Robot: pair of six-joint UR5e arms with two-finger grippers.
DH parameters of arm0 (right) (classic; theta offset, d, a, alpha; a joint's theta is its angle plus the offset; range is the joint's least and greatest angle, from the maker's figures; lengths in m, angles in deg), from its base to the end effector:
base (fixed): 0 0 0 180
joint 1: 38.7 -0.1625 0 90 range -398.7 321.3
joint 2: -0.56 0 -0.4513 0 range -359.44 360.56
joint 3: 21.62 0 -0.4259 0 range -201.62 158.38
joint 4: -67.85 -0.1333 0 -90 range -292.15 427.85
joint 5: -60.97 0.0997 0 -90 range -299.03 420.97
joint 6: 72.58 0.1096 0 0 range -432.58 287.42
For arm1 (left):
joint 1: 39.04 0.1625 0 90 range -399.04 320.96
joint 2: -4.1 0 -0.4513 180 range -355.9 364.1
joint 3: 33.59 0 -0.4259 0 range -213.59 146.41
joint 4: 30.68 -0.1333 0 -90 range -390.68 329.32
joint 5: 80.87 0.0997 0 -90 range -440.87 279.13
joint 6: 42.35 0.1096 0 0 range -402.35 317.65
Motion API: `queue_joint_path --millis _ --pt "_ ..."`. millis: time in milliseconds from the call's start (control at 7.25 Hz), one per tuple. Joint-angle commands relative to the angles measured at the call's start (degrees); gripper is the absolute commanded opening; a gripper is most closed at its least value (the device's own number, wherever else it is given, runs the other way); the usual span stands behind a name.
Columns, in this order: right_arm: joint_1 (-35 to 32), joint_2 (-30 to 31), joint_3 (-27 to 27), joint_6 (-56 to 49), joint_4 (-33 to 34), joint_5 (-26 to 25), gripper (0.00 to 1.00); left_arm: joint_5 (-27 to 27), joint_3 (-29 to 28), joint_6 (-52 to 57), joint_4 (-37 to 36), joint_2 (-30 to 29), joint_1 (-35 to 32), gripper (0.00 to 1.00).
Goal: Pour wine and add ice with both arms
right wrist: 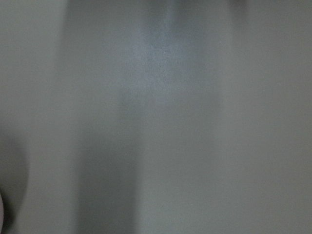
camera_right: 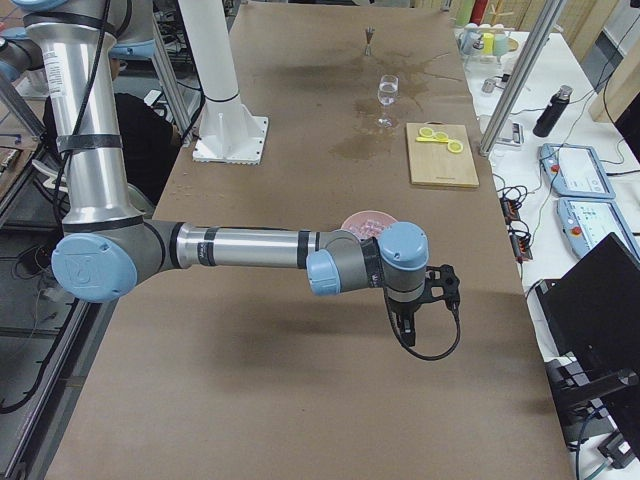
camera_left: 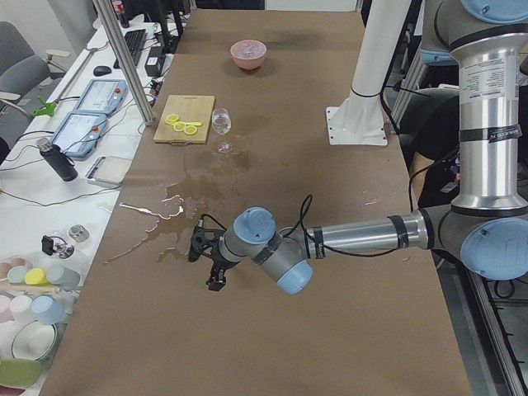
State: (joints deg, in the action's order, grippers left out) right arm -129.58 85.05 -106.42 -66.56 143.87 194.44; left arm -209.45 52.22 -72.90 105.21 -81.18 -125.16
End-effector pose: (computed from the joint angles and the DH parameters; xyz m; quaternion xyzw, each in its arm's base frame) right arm 0.0669 -0.5845 0.6619 0.0989 -0.3722 0.0095 0.9228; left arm -0.0300 -0.5180 0.6867 0.1932 0.3879 -0.1045 0.8952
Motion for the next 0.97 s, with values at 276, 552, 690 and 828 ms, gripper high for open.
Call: queue_joint_path --millis 276,552,690,828 --pt "0.0 1.5 0.7 -0.8 -0.3 0.3 1.0 -1.3 11.2 14.7 -43.8 -7.3 -3.3 0.96" --pt "0.0 2.1 0.7 -0.7 -0.4 0.3 1.0 -2.2 10.9 15.7 -48.7 -8.0 -3.2 0.96" --pt "0.0 2.3 0.5 -0.7 -0.4 0.5 1.0 -2.2 10.6 15.7 -48.9 -7.6 -3.2 0.96" --pt "0.0 2.6 0.3 -0.7 -0.4 0.5 1.0 -2.2 11.0 15.8 -48.9 -6.7 -3.3 0.96"
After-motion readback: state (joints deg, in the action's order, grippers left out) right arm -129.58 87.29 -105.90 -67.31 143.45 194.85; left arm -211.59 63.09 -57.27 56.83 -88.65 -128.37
